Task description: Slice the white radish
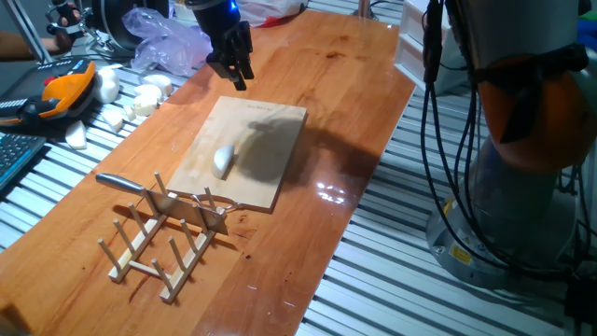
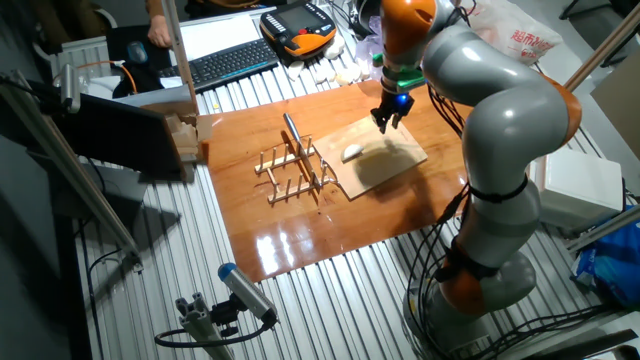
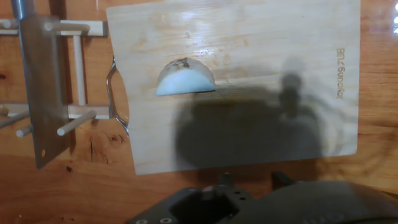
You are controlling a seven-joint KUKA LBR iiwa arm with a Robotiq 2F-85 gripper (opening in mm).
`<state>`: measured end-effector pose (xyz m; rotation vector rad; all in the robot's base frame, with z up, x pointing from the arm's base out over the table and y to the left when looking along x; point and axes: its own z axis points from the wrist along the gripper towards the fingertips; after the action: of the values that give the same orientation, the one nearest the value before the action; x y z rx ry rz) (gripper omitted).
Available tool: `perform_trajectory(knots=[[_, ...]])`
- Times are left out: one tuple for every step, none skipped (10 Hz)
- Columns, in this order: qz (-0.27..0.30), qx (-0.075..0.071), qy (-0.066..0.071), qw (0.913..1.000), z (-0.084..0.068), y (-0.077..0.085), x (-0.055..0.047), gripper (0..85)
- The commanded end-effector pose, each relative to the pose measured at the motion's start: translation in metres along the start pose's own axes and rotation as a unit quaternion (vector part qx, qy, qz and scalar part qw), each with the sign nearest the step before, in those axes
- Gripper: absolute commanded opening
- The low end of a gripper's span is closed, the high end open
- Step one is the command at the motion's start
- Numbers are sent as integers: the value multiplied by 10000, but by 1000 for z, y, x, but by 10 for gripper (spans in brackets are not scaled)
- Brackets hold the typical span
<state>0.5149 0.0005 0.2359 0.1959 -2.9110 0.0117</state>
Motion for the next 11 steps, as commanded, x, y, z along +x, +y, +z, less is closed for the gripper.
perform_trajectory(knots=[[-10,-7,2,10000,0,0,0,0],[27,-11,-22,10000,0,0,0,0],[87,-18,-30,10000,0,0,0,0],[71,-19,-23,10000,0,0,0,0],[64,-20,-15,10000,0,0,0,0],[94,-19,-23,10000,0,0,0,0],[119,-11,-22,9999,0,0,0,0],[111,-11,-29,9999,0,0,0,0],[81,-10,-29,10000,0,0,0,0],[42,-9,-37,10000,0,0,0,0],[65,-8,-44,10000,1,0,1,0]])
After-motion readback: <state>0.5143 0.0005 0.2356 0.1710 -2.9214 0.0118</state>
